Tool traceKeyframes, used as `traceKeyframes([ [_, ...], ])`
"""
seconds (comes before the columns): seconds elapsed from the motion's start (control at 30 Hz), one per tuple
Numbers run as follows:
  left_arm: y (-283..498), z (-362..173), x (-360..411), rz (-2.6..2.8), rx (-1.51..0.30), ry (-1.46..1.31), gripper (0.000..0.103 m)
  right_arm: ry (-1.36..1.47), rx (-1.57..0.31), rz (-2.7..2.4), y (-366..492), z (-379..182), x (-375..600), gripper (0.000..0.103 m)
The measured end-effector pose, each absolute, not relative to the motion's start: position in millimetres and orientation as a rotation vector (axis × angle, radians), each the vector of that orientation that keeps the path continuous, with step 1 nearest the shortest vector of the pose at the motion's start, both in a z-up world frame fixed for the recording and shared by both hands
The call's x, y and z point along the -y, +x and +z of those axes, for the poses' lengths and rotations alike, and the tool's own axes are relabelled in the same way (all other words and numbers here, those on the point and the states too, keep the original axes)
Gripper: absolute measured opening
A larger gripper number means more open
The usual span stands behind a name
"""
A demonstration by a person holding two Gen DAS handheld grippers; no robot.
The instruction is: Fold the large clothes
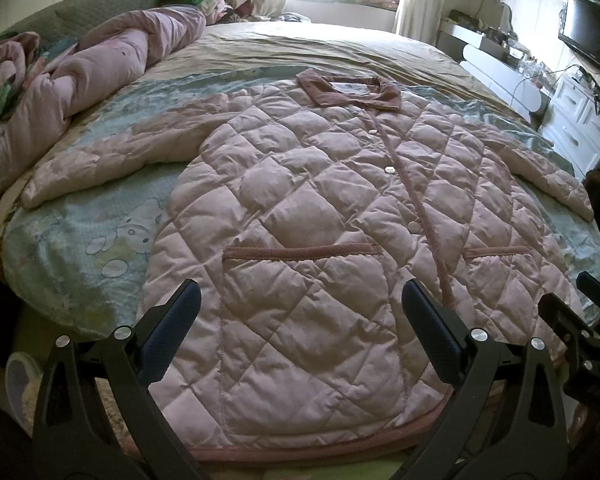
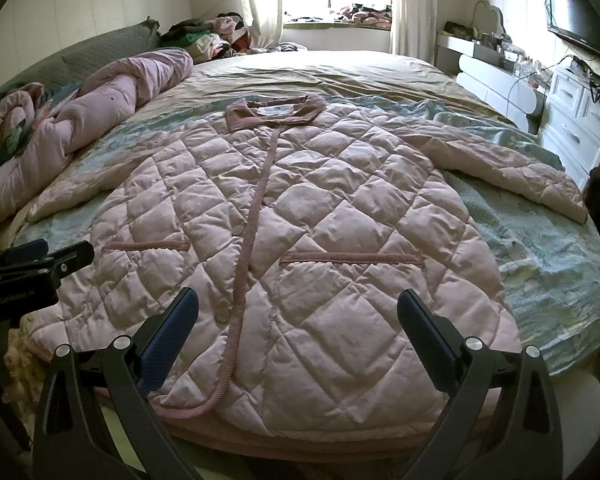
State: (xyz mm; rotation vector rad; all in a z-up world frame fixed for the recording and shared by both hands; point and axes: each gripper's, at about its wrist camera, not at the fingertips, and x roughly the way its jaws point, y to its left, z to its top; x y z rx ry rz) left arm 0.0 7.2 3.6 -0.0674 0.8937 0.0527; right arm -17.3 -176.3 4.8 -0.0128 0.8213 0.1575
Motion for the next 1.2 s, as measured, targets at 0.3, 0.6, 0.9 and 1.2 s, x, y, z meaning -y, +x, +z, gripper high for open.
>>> traceKeyframes([
  [0.3, -0.7, 2.4, -8.3, 0.054, -0.894, -0.069, 0.094, -0.009, -0.826, 0.163, -15.4, 4.3, 175.6, 0.099],
  [0.6, 10.3, -5.2, -11.5, 0.062, -0.905, -0.062, 0.094, -0.012, -0.828, 0.169, -9.9, 4.9, 175.4, 0.099],
  [0.9, 43.2, -6.7, -9.7, 0.069, -0.942, -0.059, 0.094, -0.031, -0.844, 0.18, 24.3, 7.2, 179.3, 0.099],
  [1.2, 78.9, 6.0, -1.4, 0.066, -0.923, -0.056, 0.094, -0.023, -0.847, 0.167, 64.6, 12.2, 191.6, 0.099],
])
